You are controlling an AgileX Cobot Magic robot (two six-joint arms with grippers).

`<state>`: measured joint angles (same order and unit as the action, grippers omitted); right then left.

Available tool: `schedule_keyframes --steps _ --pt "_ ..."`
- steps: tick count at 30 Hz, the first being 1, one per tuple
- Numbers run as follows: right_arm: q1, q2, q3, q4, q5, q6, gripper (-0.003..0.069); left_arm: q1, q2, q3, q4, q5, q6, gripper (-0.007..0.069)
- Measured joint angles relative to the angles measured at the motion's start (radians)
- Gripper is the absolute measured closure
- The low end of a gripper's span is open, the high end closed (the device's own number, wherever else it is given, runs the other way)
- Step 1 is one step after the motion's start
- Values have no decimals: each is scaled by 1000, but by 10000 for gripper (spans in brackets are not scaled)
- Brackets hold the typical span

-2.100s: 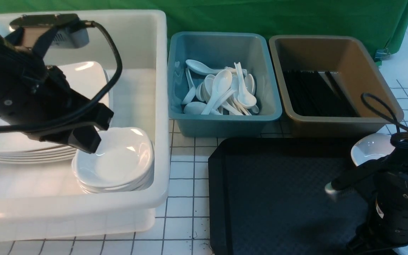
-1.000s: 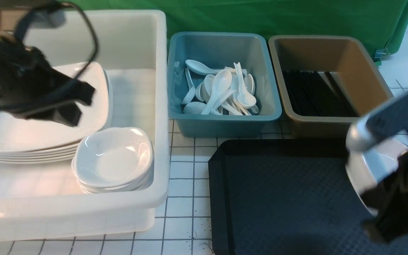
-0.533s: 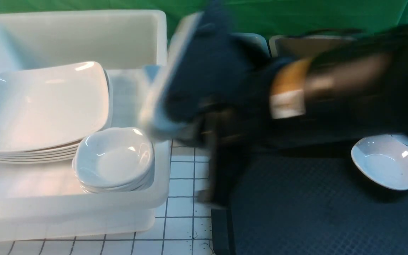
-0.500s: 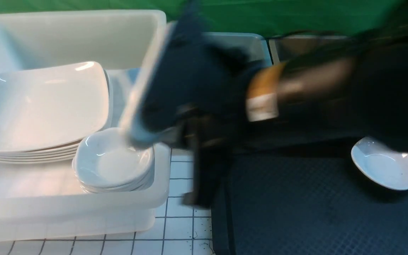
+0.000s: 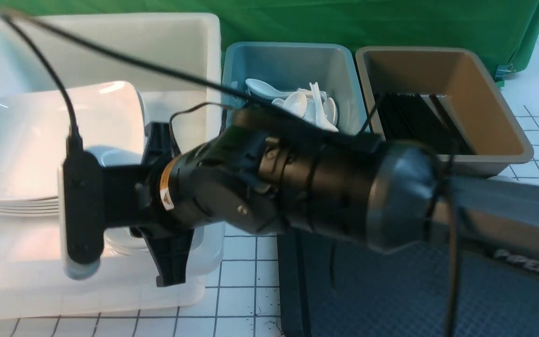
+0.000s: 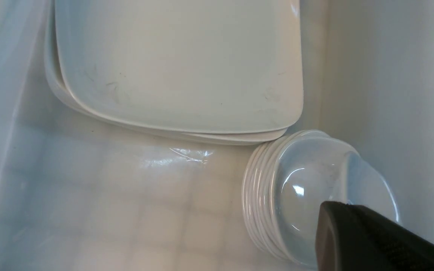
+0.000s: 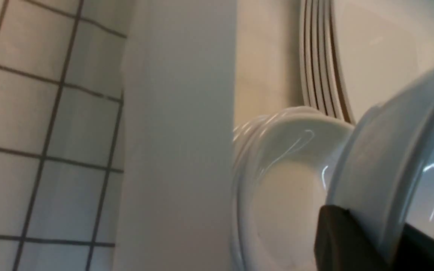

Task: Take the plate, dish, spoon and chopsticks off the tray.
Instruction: Use the right arm to put the small plate into the large storage box on the left, then use the right arm to grab a small plate from the dinner plate

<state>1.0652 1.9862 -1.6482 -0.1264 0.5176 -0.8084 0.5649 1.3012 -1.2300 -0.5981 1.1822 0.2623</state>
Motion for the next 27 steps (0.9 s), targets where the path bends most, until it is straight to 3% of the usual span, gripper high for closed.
schedule_keyframes --steps 9,15,19,27 --pt "0 26 -2 -25 -1 8 517 0 0 0 0 0 5 620" --pt "0 26 -4 -63 25 21 343 0 0 0 0 0 11 620" --pt "0 19 -8 -103 51 33 288 0 0 0 0 0 12 620" --pt "0 -83 -8 -142 134 135 267 0 0 0 0 0 15 620"
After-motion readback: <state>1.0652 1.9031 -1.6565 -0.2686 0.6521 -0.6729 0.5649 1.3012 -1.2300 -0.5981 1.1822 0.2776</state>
